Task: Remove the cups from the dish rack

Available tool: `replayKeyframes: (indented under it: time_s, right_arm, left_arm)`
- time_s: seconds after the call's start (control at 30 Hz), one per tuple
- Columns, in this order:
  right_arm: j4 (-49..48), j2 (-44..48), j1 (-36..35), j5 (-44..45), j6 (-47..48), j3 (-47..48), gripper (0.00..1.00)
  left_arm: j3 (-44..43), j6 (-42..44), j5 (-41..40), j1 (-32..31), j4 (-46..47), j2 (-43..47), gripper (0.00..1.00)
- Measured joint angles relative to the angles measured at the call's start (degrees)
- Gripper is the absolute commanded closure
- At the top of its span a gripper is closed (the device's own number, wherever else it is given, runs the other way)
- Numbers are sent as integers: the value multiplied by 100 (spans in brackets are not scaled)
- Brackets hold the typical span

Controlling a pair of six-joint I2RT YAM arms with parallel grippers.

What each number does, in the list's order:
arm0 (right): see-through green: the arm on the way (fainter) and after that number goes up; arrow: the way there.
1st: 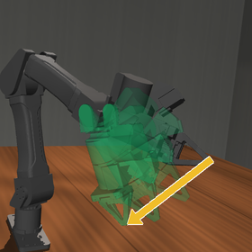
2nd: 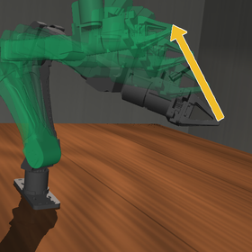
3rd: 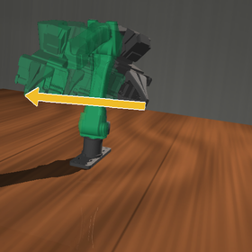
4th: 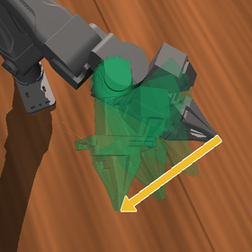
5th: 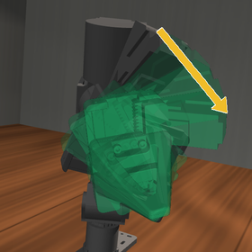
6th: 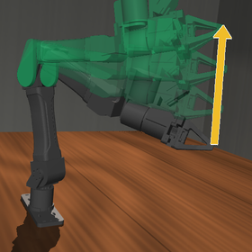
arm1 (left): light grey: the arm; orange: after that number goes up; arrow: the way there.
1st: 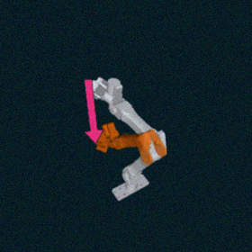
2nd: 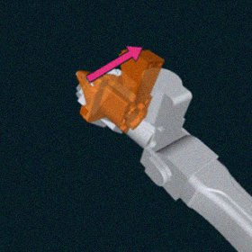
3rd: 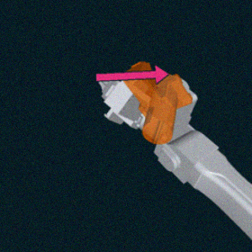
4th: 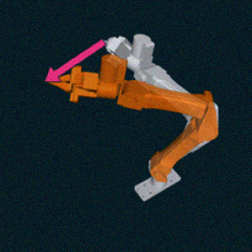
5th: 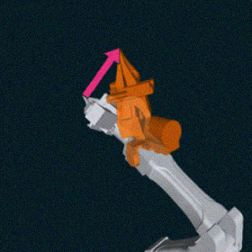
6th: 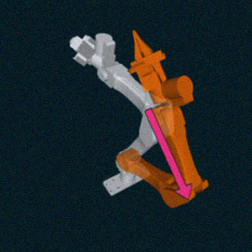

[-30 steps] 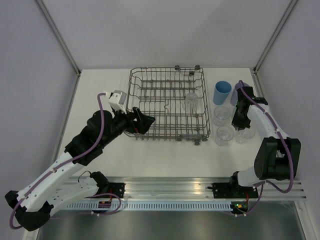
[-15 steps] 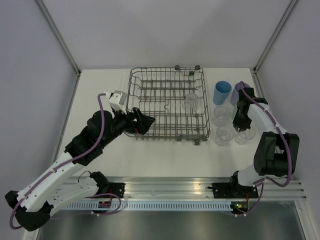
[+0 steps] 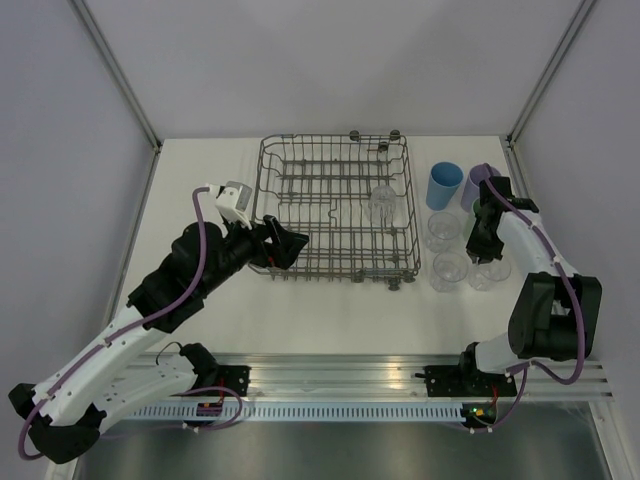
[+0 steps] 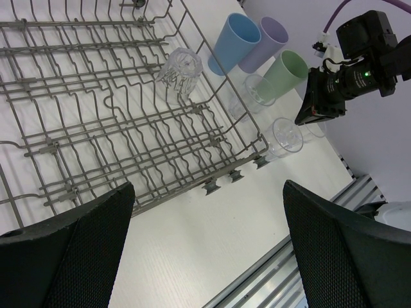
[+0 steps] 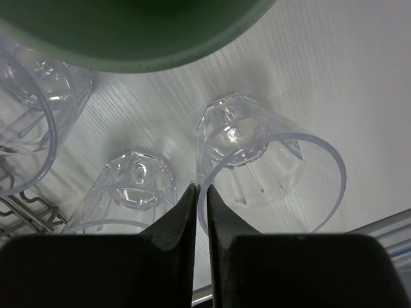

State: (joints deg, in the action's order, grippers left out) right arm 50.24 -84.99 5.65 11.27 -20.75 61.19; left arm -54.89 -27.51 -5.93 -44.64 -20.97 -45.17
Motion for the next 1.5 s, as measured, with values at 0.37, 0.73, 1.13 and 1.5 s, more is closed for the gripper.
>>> replayKeyframes:
  time_s: [0.37,0.73,1.13,1.5]
  right_arm:
    - [374,439,2,83,79,170,70]
    - [807,1631,13,-317,337,1172,45]
    - [671,3272,-404,-1165,420,1484,2]
    - [151,4658,-881,-1672,195,1239,2]
  left_arm:
    - [0,2,-22,0,-2,-72,0]
    - [-682,2,-157,0,-59,-1674,0]
    - [-2485,232,-533,-157,-264,-3912,0]
    - [-4509,756,-935,-273,-299,-6341,0]
